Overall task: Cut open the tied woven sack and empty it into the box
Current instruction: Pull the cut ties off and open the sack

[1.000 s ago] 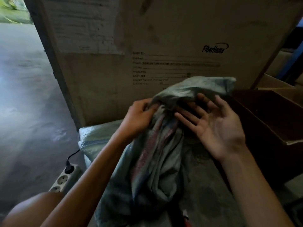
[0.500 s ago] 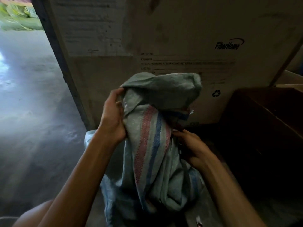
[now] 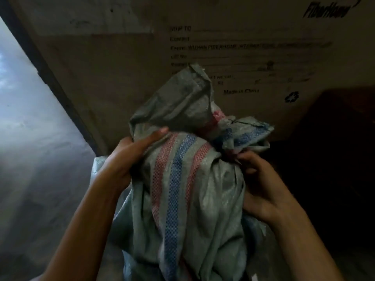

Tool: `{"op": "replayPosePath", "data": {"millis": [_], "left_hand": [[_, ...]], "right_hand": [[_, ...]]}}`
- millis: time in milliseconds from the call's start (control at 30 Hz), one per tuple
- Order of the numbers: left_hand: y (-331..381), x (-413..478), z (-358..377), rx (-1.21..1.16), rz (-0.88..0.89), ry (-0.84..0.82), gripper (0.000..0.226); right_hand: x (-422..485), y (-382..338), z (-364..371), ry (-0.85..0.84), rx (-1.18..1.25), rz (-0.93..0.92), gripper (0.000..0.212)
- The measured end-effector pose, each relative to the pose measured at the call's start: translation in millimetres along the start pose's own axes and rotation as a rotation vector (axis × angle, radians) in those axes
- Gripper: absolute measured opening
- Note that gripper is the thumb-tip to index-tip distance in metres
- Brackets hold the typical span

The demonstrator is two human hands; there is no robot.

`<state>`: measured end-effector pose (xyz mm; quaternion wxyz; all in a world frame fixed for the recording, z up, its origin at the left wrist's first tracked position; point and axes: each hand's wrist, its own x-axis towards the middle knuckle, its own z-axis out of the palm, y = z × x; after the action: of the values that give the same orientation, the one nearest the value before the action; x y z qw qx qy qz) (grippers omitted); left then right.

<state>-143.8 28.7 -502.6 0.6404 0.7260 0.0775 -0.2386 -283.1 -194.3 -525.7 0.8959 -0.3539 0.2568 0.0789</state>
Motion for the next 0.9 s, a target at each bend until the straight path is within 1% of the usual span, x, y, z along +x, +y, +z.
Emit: {"op": "replayPosePath", "data": {"millis": [33,67,100,133,167,200,267,300,333,367,400,433,500,567,633,667,733,767,800,867,900], "left_hand": [[-2,4,4,0.046,-0.016,-0.009,0.066],[-4,7,10,0.064,-0.017,0.021,0.058],[-4,10,16,0.063,-0.013,0.082,0.053],[-2,12,21,0.03,0.001,0.159,0.051],[3,12,23,-0.015,0.023,0.229,0.05],[13,7,25,-0.055,0.048,0.272,0.048],[39,-6,23,-0.078,0.124,0.27,0.051],[53,-18,22,-0.052,0.17,0.241,0.05],[68,-30,20,-0.026,0.201,0.23,0.049],[85,-44,19,0.004,0.219,0.221,0.05],[100,-58,18,0.029,0.22,0.209,0.049],[115,-73,16,0.039,0.221,0.188,0.043],[153,-110,14,0.061,0.247,0.176,0.032],[211,-151,6,0.102,0.337,0.224,0.031],[274,-182,-9,0.104,0.433,0.269,0.03],[301,-193,-14,0.087,0.44,0.282,0.028],[342,-223,-13,0.097,0.363,0.279,0.032],[354,-245,-7,0.161,0.305,0.27,0.036],[360,-272,0,0.228,0.243,0.244,0.039],[368,-336,13,0.288,0.168,0.118,0.037],[376,-366,16,0.305,0.167,0.052,0.034]], "right_hand": [[5,1,2,0.009,-0.068,0.046,0.042],[8,2,5,0.028,-0.138,0.088,0.037],[8,1,11,0.053,-0.188,0.109,0.034],[9,-1,15,0.08,-0.198,0.102,0.036],[9,-3,18,0.12,-0.161,0.061,0.041],[8,-6,21,0.167,-0.112,-0.022,0.047],[-1,-18,28,0.269,0.003,-0.232,0.059],[-14,-25,34,0.266,0.07,-0.303,0.061],[-32,-35,46,0.214,0.142,-0.322,0.059],[-53,-45,60,0.15,0.189,-0.295,0.057],[-73,-54,75,0.103,0.173,-0.245,0.053],[-90,-61,95,0.085,0.136,-0.176,0.046],[-122,-70,135,0.137,0.082,-0.027,0.04],[-153,-91,185,0.187,0.086,-0.018,0.034],[-182,-125,243,0.162,0.058,-0.103,0.02],[-195,-147,274,0.136,0.025,-0.175,0.02],[-231,-192,339,0.091,-0.053,-0.339,0.022],[-257,-208,362,0.073,-0.108,-0.418,0.022],[-286,-220,379,0.086,-0.143,-0.461,0.029],[-347,-239,392,0.16,-0.139,-0.445,0.072],[-377,-248,397,0.217,-0.103,-0.412,0.089]]}}
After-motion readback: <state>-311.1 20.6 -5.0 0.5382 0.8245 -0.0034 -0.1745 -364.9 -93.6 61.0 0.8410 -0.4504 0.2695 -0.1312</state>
